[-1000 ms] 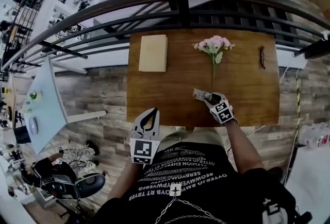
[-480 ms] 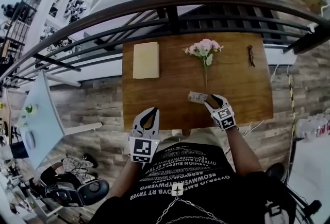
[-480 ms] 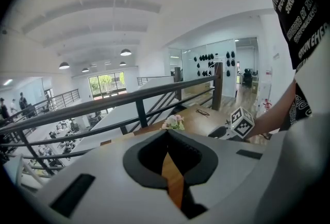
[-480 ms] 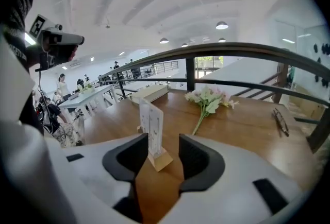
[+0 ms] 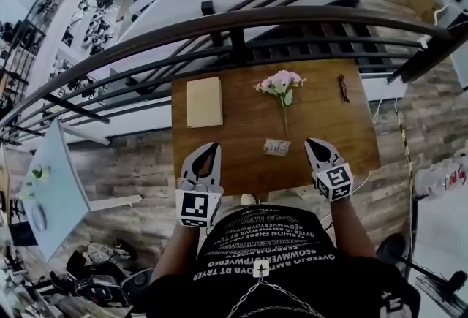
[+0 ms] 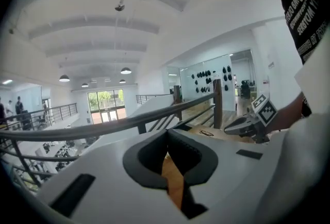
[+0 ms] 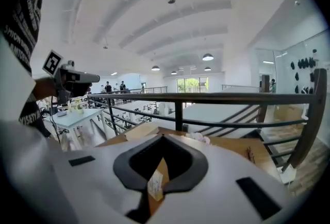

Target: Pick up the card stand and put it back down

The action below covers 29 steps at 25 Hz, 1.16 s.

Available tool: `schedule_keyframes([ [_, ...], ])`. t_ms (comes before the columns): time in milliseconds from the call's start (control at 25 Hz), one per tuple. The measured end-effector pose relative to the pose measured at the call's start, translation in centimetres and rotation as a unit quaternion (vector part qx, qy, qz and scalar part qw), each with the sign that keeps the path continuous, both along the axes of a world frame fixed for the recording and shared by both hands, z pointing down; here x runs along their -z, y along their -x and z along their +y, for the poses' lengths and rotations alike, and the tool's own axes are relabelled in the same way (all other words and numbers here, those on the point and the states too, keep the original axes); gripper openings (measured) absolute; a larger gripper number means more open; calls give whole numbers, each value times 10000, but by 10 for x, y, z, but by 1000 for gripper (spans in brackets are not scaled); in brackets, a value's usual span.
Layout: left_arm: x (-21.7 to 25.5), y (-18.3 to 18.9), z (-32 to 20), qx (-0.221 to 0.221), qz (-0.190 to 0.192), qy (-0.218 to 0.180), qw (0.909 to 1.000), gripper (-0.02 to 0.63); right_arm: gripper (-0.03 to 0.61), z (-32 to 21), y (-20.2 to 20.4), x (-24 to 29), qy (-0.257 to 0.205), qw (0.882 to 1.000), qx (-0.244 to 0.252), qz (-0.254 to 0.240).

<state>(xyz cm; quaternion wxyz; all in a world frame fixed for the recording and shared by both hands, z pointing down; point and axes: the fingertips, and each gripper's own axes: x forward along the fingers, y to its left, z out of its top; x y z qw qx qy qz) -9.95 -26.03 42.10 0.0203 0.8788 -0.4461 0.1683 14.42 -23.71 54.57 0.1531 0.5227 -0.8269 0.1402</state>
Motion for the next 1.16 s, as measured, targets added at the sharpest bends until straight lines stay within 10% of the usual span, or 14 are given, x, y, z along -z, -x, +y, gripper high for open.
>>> schedule_keyframes([
  [440,62,11,5,-340,153,-823,9959,20,14,20,44,135,-1252,9919,123,-195],
  [1160,59,-15,35,-916,583,-634,9921,20,14,64,46,160,-1276,9914,-112,-258],
])
